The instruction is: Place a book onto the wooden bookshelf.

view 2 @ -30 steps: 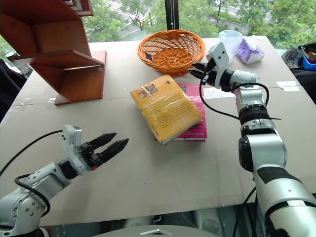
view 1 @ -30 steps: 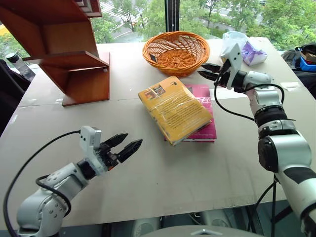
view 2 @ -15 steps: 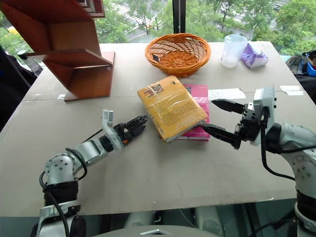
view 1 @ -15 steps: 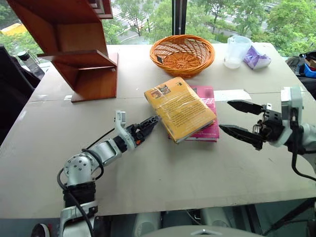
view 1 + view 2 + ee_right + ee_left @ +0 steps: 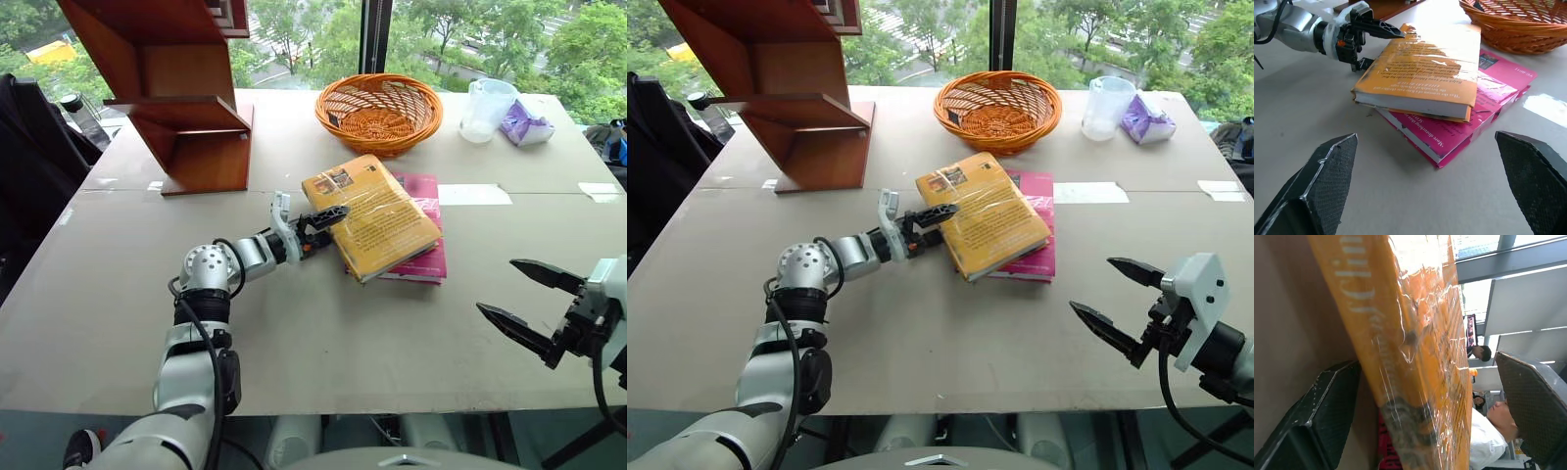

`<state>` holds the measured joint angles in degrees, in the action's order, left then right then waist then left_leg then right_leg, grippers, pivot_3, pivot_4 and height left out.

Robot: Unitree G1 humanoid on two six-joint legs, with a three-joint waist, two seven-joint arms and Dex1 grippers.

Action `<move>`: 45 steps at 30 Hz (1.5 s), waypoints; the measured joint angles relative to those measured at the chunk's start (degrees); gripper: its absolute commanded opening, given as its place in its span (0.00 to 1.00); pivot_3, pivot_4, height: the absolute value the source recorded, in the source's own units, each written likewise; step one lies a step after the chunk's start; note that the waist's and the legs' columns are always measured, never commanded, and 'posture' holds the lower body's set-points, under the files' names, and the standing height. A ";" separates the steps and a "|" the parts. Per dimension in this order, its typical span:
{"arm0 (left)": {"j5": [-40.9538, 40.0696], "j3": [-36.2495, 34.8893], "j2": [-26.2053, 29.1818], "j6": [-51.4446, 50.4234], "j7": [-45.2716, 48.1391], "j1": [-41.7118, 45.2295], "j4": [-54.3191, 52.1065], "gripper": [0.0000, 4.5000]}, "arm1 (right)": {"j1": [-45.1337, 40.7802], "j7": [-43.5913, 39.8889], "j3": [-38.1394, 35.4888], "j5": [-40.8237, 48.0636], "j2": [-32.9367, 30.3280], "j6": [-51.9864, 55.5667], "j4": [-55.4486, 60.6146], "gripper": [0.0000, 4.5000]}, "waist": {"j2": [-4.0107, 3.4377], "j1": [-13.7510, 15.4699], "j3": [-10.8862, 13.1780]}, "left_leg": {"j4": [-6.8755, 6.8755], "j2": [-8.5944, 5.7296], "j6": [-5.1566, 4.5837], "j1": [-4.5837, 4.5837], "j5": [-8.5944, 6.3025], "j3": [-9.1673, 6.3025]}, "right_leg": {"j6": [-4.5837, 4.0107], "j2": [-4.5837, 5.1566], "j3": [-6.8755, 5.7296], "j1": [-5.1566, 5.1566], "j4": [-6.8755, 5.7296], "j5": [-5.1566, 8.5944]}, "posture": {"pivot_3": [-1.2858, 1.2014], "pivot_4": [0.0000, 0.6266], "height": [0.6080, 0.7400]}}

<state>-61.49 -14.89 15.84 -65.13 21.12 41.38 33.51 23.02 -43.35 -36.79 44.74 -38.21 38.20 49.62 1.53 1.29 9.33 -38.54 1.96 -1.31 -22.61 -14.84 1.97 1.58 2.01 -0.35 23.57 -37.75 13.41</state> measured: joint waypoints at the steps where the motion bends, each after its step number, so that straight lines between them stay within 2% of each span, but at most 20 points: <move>1: 0.25 -0.02 -0.05 0.00 0.22 0.17 0.30 1.00 | 0.08 0.09 -0.21 0.10 0.00 -0.12 0.01 0.99 | 0.00 0.01 -0.01 | 0.00 -0.01 0.00 0.00 0.00 -0.02 | 0.00 0.00 0.00 0.00 0.01 0.00 | 0.52 0.24 1.00; 4: 2.62 -0.57 -0.94 -0.01 2.19 2.10 3.39 1.00 | 0.46 1.64 -1.68 1.69 -0.03 -0.60 0.26 0.99 | -0.02 0.45 -0.03 | -0.01 -0.14 -0.02 -0.03 0.01 -0.22 | 0.00 0.02 -0.02 -0.05 0.01 0.01 | 0.52 0.24 1.00; 6: 3.97 -1.06 -1.49 -0.17 3.00 2.97 4.54 0.88 | 0.45 2.63 -1.96 2.52 -0.21 -0.86 0.89 1.00 | -0.02 0.81 -0.04 | -0.02 -0.16 -0.03 -0.04 0.02 -0.39 | 0.00 0.02 -0.02 -0.06 0.00 0.01 | 0.52 0.24 1.00; 8: 5.54 -1.12 -1.79 -0.16 3.28 3.18 5.09 0.73 | 0.29 3.25 -1.95 3.18 -0.65 -0.94 1.26 1.00 | -0.02 0.90 -0.04 | -0.02 -0.17 -0.03 -0.07 0.02 -0.62 | 0.00 0.02 -0.03 -0.06 0.02 0.01 | 0.52 0.24 1.00; 14: 7.09 -2.74 -4.11 -2.03 5.28 2.93 4.24 0.12 | -2.65 4.47 0.77 3.38 -2.57 -1.16 0.73 1.00 | -0.01 0.81 -0.03 | 0.00 -0.18 -0.03 -0.21 0.01 -0.70 | 0.02 0.02 -0.07 -0.04 0.13 -0.01 | 0.52 0.24 1.00; 15: 7.10 -3.17 -4.35 -2.16 5.28 2.76 4.05 0.08 | -2.94 4.45 1.23 3.25 -2.79 -1.28 0.40 1.00 | 0.00 0.77 -0.02 | 0.01 -0.18 -0.03 -0.22 0.01 -0.70 | 0.13 0.03 -0.08 -0.04 0.14 -0.07 | 0.52 0.24 1.00; 18: 6.66 -5.64 -5.40 -2.74 4.46 1.51 1.53 0.07 | -4.65 4.41 2.74 2.98 -3.65 -1.47 -1.48 1.00 | 0.01 0.52 -0.01 | 0.01 -0.18 -0.03 -0.22 0.01 -0.70 | 0.17 0.03 -0.07 -0.03 0.14 -0.09 | 0.52 0.24 1.00; 21: 4.58 -8.40 -6.68 -2.63 3.06 -1.82 -5.94 0.07 | -7.43 3.92 3.17 3.48 -4.37 -2.05 -3.53 1.00 | 0.19 -0.31 0.17 | 0.01 -0.08 -0.03 -0.29 0.01 -0.74 | 0.11 0.05 -0.09 0.01 0.12 -0.15 | 0.52 0.24 1.00; 23: 3.05 -9.33 -6.98 -1.72 2.27 -3.94 -16.10 0.07 | -10.06 3.64 3.31 4.77 -4.26 -2.38 -6.24 1.00 | 0.34 -0.71 0.36 | 0.02 0.10 -0.02 -0.29 0.01 -0.71 | 0.09 0.01 -0.02 0.03 0.12 -0.17 | 0.52 0.24 1.00; 25: 3.36 -7.55 -5.02 0.96 2.46 -4.77 -28.26 0.07 | -13.31 3.24 3.47 6.25 -3.77 -3.26 -9.47 1.00 | 0.34 -0.81 0.44 | 0.06 0.11 -0.01 -0.27 0.01 -0.70 | 0.07 -0.01 0.09 0.03 0.13 -0.17 | 0.52 0.24 1.00; 29: 9.31 -2.99 0.81 10.06 3.59 -4.36 -46.33 0.07 | -18.35 0.96 4.58 8.05 -2.77 -5.14 -15.25 1.00 | 0.24 -0.48 0.46 | 0.13 0.06 -0.01 -0.26 0.01 -0.68 | 0.07 -0.05 0.13 0.03 0.17 -0.17 | 0.52 0.24 1.00; 30: 11.85 -1.38 2.88 12.39 3.66 -3.78 -49.57 0.07 | -19.99 0.30 4.96 8.42 -2.66 -5.53 -16.74 1.00 | 0.22 -0.40 0.47 | 0.13 -0.05 -0.01 -0.25 0.01 -0.67 | 0.07 -0.06 0.13 0.02 0.18 -0.17 | 0.52 0.24 1.00; 32: 21.70 4.45 11.59 19.01 4.56 -2.32 -55.36 0.07 | -24.74 -1.78 7.17 8.88 -2.65 -6.25 -20.09 1.00 | 0.18 -0.50 0.51 | 0.14 -0.10 -0.01 -0.20 0.01 -0.65 | 0.06 -0.08 0.11 0.02 0.16 -0.17 | 0.52 0.24 1.00; 33: 24.16 5.80 13.83 20.54 5.00 -1.76 -56.32 0.07 | -25.60 -2.34 7.60 9.09 -2.64 -6.40 -20.87 1.00 | 0.16 -0.52 0.53 | 0.14 -0.10 -0.01 -0.19 0.01 -0.64 | 0.06 -0.08 0.10 0.03 0.15 -0.17 | 0.52 0.24 1.00; 36: 39.14 12.86 26.19 29.42 6.08 0.14 -59.68 0.07 | -31.02 -4.96 10.10 10.08 -2.60 -6.49 -25.55 1.00 | 0.05 -0.73 0.64 | 0.18 -0.10 -0.02 -0.16 0.01 -0.57 | 0.05 -0.11 0.10 0.06 0.20 -0.16 | 0.52 0.24 1.00; 37: 46.53 15.58 32.33 33.53 6.19 0.71 -59.84 0.07 | -33.34 -5.99 11.28 10.39 -2.59 -6.48 -27.35 1.00 | 0.00 -0.74 0.67 | 0.21 -0.10 -0.02 -0.14 0.01 -0.53 | 0.06 -0.10 0.12 0.08 0.19 -0.17 | 0.52 0.24 1.00; 38: 49.91 16.62 35.15 34.88 6.22 1.10 -59.50 0.07 | -34.04 -6.45 11.64 10.51 -2.60 -6.49 -27.90 1.00 | -0.03 -0.77 0.70 | 0.24 -0.07 -0.02 -0.18 0.01 -0.53 | 0.06 -0.12 0.12 0.13 0.22 -0.17 | 0.52 0.24 1.00; 39: 59.43 18.81 42.67 39.31 6.10 1.24 -57.94 0.07 | -36.30 -7.57 13.20 10.59 -2.54 -6.43 -29.52 1.00 | -0.05 -0.84 0.73 | 0.28 -0.05 -0.02 -0.21 0.01 -0.50 | 0.07 -0.15 0.12 0.19 0.22 -0.17 | 0.52 0.24 1.00; 43: 71.87 20.23 50.97 45.20 6.75 0.63 -53.99 0.07 | -39.31 -8.69 15.18 10.51 -2.15 -6.34 -31.74 1.00 | -0.10 -0.44 0.76 | 0.35 0.13 -0.02 -0.36 0.01 -0.47 | 0.08 -0.15 0.04 0.27 0.37 -0.17 | 0.52 0.24 1.00; 45: 75.26 19.98 52.65 47.28 8.05 -0.52 -52.80 0.07 | -40.55 -8.90 16.42 10.39 -1.62 -6.34 -32.30 1.00 | -0.10 -0.31 0.76 | 0.33 0.16 -0.02 -0.41 0.01 -0.42 | 0.12 -0.09 0.04 0.28 0.40 -0.15 | 0.52 0.24 1.00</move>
<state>13.77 5.09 68.49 -17.85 29.17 40.86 -19.29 -17.53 -52.26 -20.37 55.13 -39.83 31.85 17.31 1.42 0.97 10.09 -38.21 2.13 -1.33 -23.02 -14.83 1.55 1.70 1.91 -0.31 23.85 -37.34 13.27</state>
